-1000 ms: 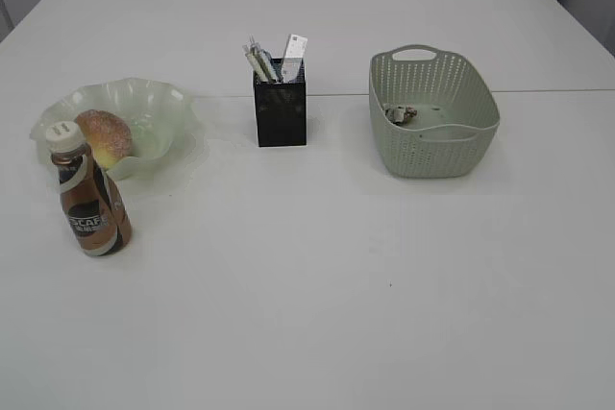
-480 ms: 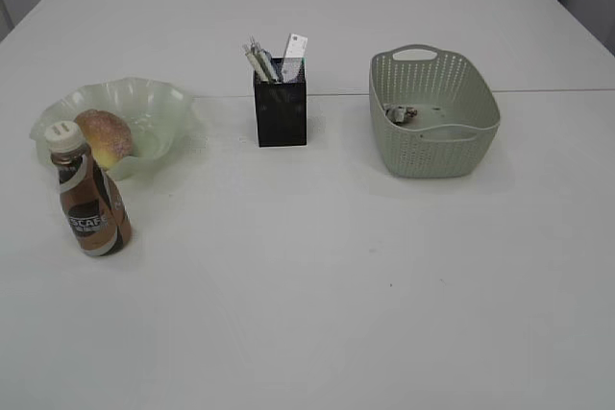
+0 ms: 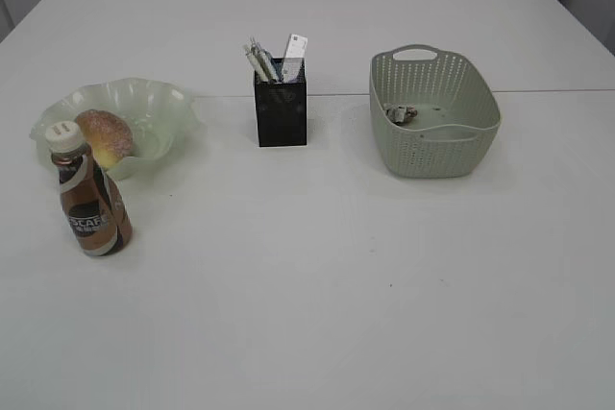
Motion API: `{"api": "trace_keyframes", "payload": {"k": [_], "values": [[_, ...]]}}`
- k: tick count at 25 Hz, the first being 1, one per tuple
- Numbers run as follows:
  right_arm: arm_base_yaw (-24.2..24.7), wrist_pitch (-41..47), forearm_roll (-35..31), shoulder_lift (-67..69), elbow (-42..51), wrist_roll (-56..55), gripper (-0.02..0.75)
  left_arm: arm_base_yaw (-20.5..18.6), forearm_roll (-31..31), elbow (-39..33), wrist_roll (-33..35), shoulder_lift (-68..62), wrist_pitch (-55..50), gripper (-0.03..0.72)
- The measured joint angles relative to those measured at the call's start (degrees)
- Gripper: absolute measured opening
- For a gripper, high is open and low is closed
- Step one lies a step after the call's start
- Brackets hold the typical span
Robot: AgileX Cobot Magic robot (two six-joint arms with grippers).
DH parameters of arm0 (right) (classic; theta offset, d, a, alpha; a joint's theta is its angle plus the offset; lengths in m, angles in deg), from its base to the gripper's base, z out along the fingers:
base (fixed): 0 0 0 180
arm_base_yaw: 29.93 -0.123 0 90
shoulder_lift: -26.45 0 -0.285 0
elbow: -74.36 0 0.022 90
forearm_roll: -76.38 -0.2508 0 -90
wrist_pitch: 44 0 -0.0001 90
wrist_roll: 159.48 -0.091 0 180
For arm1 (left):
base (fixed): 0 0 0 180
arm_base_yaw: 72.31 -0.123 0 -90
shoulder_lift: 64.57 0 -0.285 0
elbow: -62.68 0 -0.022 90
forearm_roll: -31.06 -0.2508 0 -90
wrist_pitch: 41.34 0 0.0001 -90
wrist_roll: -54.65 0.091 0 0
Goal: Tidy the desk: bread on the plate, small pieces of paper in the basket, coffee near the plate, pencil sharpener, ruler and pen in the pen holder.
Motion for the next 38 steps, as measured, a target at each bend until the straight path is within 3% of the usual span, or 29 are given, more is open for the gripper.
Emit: {"api": "trace_keyframes", "payload": {"k": [6,9,14,16,38], "values": [[0.4,0.1,0.1,0.0,0.0,-0.4,0.489,-1.5,-0.1,0.0,-0.3,0.0,0.1,0.454],[4.3,0.1,0.1,0.0,0.0,-0.4,0.489,-7.8,-0.1,0.0,-0.3,0.1,0.1,0.447],[17.7,0.1,0.2,0.0,0.0,-0.4,0.489,-21.5,-0.1,0.0,-0.4,0.1,0.1,0.436],[21.1,0.1,0.3,0.0,0.0,-0.6,0.489,-24.1,-0.1,0.0,-0.4,0.4,0.1,0.435],[22.2,0.1,0.7,0.0,0.0,-0.7,0.489,-25.4,0.6,0.0,-0.4,0.4,0.1,0.434]]}}
